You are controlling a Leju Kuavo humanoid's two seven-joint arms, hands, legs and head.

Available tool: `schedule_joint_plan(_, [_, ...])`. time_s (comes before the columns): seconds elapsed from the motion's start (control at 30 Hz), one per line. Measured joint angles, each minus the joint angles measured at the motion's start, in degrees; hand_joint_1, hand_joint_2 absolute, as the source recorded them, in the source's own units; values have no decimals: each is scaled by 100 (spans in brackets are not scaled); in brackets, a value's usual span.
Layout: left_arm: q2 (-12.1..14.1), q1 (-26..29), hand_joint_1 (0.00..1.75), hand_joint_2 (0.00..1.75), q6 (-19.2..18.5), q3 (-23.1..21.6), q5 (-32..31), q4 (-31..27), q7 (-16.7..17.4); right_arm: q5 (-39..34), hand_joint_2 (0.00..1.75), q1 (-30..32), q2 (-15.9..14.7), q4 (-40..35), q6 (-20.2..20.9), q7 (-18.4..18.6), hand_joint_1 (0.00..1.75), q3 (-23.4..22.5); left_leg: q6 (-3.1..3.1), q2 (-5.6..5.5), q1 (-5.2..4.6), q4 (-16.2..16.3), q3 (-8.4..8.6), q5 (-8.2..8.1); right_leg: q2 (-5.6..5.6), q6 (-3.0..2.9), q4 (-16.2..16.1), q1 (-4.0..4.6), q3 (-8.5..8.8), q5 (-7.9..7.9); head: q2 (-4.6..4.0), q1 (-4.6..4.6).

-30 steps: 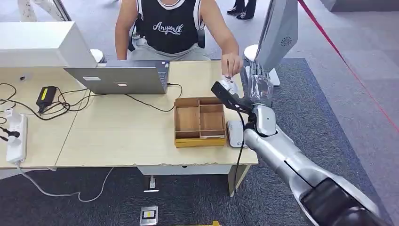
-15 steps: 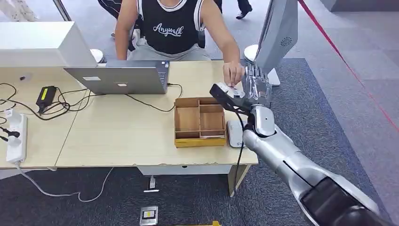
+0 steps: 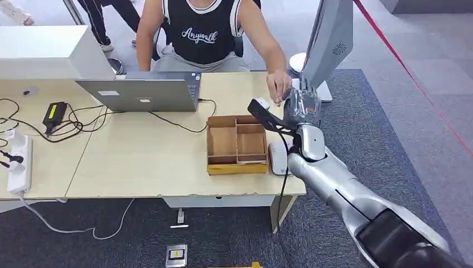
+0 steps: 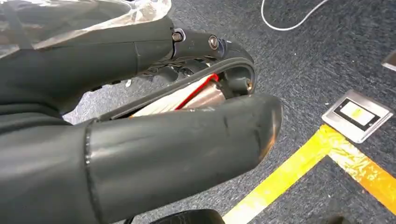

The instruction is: Pass the card to the sensor for recognition and then transmit it.

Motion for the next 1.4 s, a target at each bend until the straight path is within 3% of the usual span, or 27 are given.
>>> schedule_joint_plan(0.67, [9,2,0,0,-26,0,-70,0,24,-2,175,-4,-55,-13,-7,48,175,55,0,0,0,1,1,0,0,0,0,0,0,0,0,0])
schedule_joint_plan(1.2, [9,55,0,0,-2,9,-87,0,39,41,175,403,-671,-483,129,321,175,-140,1,-2,0,1,-1,-1,0,0,-3,0,-2,0,0,0])
schedule_joint_plan(1.4, [9,89,0,0,70,15,-81,0,39,-271,175,754,-877,-533,142,196,175,-254,1,-1,-1,1,-2,-2,1,0,-2,0,-3,0,0,-2])
